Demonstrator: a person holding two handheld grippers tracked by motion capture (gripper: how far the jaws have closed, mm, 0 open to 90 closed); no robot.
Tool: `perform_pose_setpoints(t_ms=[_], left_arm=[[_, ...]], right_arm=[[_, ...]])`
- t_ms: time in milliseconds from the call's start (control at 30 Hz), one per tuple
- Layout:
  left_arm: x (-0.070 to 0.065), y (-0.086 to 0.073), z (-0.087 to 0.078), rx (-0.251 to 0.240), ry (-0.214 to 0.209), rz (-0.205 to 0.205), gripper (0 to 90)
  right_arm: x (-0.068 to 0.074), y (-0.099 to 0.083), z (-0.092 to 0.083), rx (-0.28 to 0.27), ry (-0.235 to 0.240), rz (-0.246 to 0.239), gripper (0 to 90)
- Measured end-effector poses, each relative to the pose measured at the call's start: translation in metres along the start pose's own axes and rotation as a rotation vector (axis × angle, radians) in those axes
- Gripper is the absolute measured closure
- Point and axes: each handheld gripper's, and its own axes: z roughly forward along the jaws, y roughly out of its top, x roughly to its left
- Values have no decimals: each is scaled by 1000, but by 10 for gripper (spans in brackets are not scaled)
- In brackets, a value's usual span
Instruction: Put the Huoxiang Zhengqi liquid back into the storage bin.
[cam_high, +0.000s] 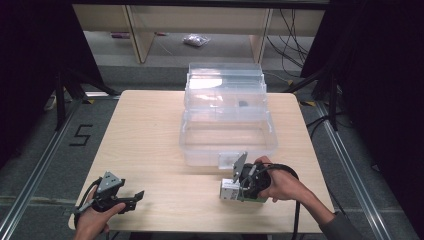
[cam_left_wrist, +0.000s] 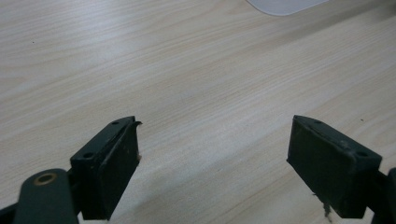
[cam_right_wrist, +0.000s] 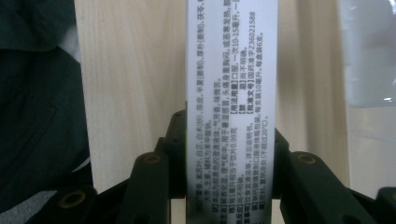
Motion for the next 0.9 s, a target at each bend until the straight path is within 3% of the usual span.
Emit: perform_pose_setpoints(t_ms=[100,133,167,233,433,467,533,567,600,667,767,867,900], left_arm=[[0,1,-1,3,0,6,158],[1,0,0,0,-6,4,159],[1,0,0,0,-5,4,158],[0,0,0,1,-3,4,158],[1,0,0,4,1,5,159],[1,0,0,-1,4,3,159],[1,0,-1,3,6,5,158],[1,0,-1,-1,7,0,159],[1,0,-1,0,6,1,158],[1,0,-1,4,3,6,158],[0,0,0,-1,2,0,158],[1,0,-1,7,-1,6,158],[0,0,0,0,0,1,158]], right_arm=[[-6,0,-7,-22,-6,-41,648],[-5,-1,-10,-18,-7,-22,648],[-7,0,-11,-34,-9,-36,648],[-6,0,-17,-29,-13,11,648],[-13,1,-30,-35,-7,4,647],[-16,2,-32,-33,-16,-33,648],[-18,3,-32,-31,-13,-43,648],[-21,3,-32,-41,-16,-76,647],[-18,4,-33,-39,-17,-24,648],[-23,5,-37,-43,-20,-69,648],[-24,5,-40,-43,-22,-75,648],[-23,6,-47,-47,-19,-31,648],[-27,7,-50,-56,-25,-61,648]])
